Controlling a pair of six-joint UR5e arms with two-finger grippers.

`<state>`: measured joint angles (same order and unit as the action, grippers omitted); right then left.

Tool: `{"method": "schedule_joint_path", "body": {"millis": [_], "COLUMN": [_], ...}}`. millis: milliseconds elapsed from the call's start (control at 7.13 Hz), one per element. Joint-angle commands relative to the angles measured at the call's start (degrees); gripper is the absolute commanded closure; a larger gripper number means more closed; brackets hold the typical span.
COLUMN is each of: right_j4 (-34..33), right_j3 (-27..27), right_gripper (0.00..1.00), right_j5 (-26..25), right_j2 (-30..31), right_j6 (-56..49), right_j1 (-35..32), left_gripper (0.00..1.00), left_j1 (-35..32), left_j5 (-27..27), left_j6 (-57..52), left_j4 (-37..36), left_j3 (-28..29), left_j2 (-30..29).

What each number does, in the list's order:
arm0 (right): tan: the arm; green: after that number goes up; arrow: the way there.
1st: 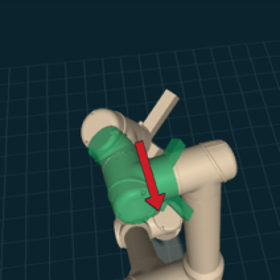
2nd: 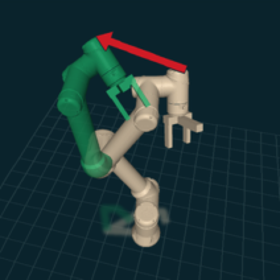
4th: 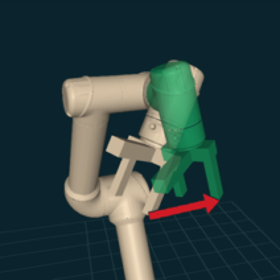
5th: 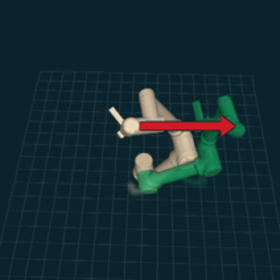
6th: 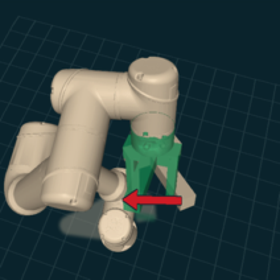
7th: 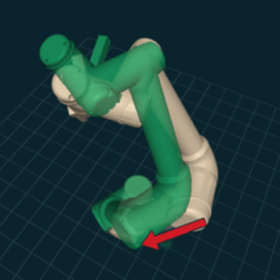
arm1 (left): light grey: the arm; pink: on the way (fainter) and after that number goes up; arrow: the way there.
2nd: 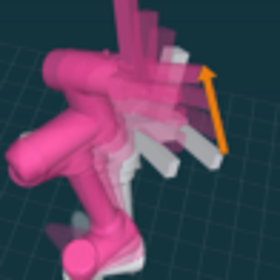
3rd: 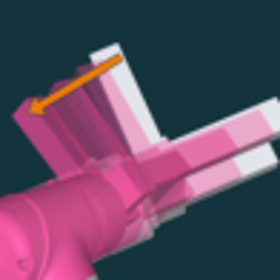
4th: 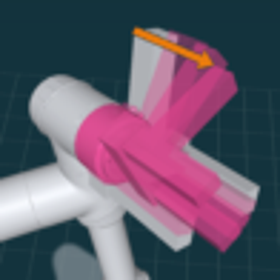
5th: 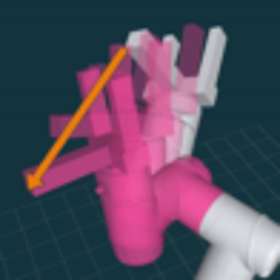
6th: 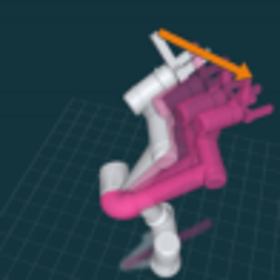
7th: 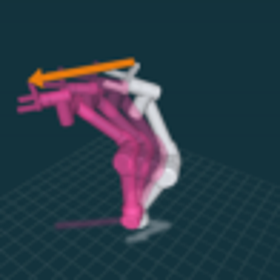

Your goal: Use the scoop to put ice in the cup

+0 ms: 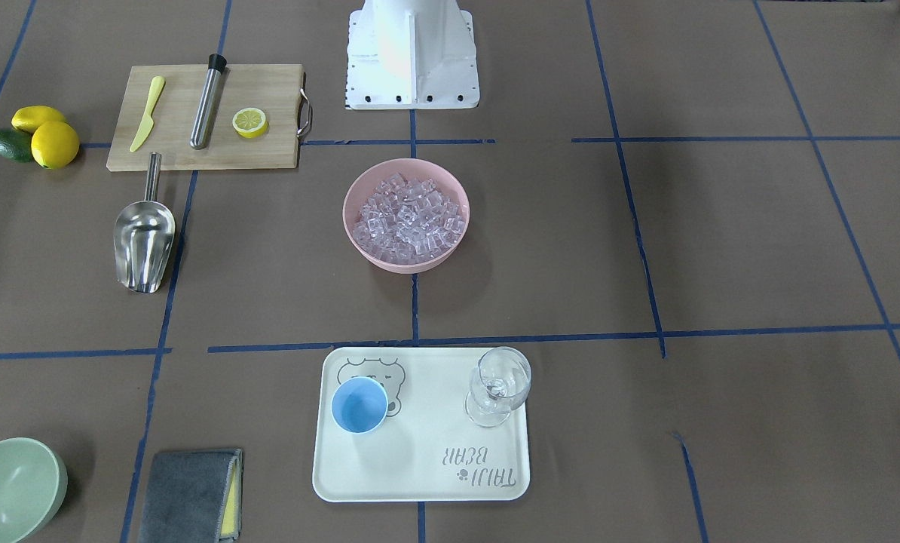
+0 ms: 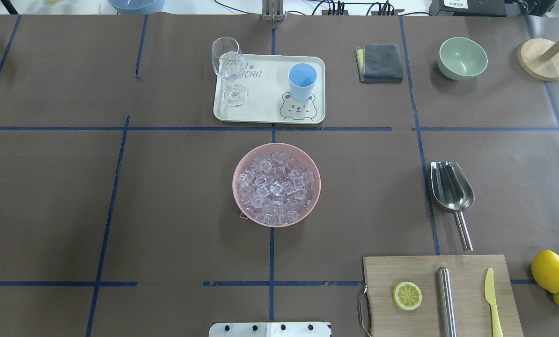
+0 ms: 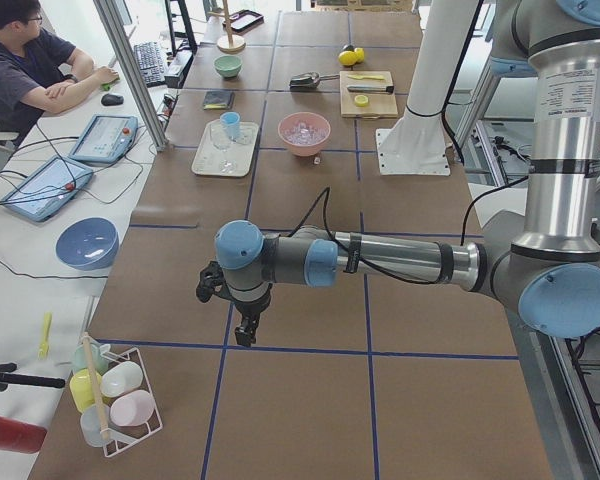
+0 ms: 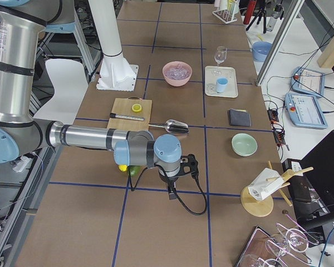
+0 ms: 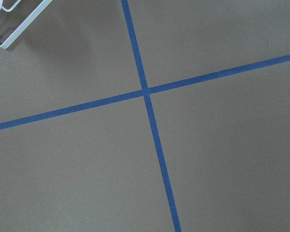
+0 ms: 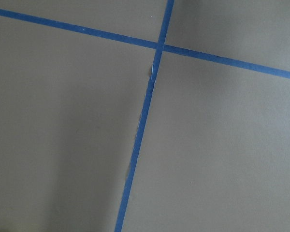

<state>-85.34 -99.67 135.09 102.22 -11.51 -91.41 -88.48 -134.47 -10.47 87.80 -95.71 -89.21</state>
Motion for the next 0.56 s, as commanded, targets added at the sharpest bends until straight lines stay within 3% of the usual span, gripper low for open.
{"method": "schedule_joint_path", "body": {"millis": [0, 421], "right_j4": [0.0, 0.3], "right_j3": [0.0, -0.1], "right_gripper": [0.00, 0.00], "right_j5": [-0.1, -0.3], "right_j2": [0.0, -0.6], "right_j6": [0.0, -0.2], "right_j1": [0.0, 0.0], "left_gripper": [0.00, 0.00], "left_j1": [0.1, 0.1], "left_j5": [0.1, 0.3], "left_j6": [-0.1, 0.0], "left_j4": [0.0, 0.3], "left_j3": [-0.6, -0.9], "left_j2": [-0.1, -0.8]}}
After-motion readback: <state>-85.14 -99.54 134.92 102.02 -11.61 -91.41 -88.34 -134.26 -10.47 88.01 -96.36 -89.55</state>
